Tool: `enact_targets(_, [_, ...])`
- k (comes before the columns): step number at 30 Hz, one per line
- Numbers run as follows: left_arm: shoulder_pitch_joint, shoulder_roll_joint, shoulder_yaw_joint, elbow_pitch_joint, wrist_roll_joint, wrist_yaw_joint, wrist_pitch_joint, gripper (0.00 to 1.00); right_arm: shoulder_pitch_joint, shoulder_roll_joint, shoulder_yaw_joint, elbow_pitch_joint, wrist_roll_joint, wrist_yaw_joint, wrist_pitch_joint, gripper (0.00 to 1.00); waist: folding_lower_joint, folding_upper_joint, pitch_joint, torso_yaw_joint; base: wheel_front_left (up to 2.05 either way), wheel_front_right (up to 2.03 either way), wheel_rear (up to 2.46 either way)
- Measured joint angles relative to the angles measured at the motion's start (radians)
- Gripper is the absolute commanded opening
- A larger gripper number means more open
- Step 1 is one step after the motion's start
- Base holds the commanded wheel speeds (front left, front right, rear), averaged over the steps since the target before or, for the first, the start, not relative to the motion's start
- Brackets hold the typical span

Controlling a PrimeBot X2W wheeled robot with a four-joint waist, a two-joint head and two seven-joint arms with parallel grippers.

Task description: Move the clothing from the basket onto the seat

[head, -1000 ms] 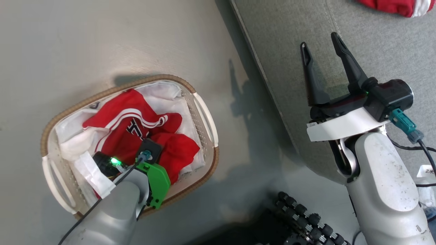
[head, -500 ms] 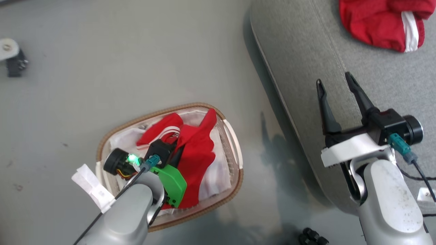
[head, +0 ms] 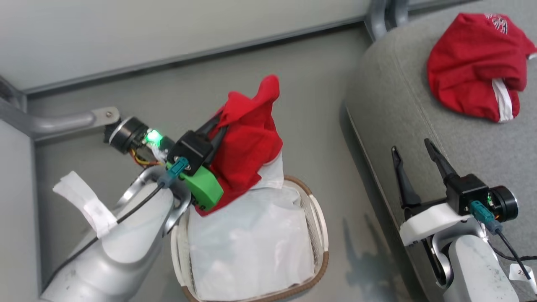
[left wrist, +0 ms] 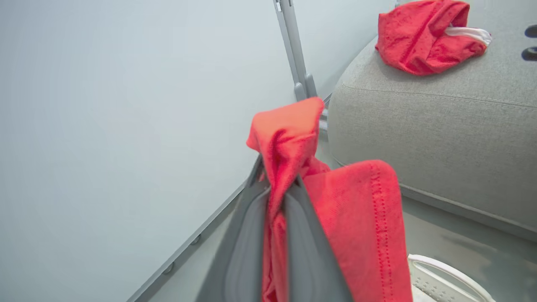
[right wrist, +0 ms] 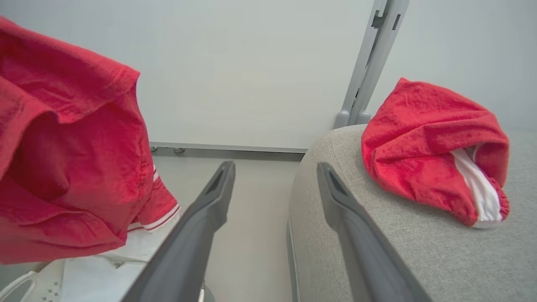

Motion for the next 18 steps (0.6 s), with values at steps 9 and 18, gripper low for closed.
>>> enact_targets(9, [-0.188,0.056,-0.116,-0.038,-0.059,-0.002,0.009,0.0,0.029,0.0,0.048,0.015,-0.027,0.0,0.0,1.0,0.0,0.0,-0.147,0.048,0.0,0.0,0.0])
enact_targets(18, [-0.367,0.07,-0.216,-0.025,-0.109,-0.002,0.011,0.0,0.032,0.0,0.1,0.023,-0.015,0.0,0.0,1.0,-0.0001,0.0,-0.242,0.083,0.0,0.0,0.0])
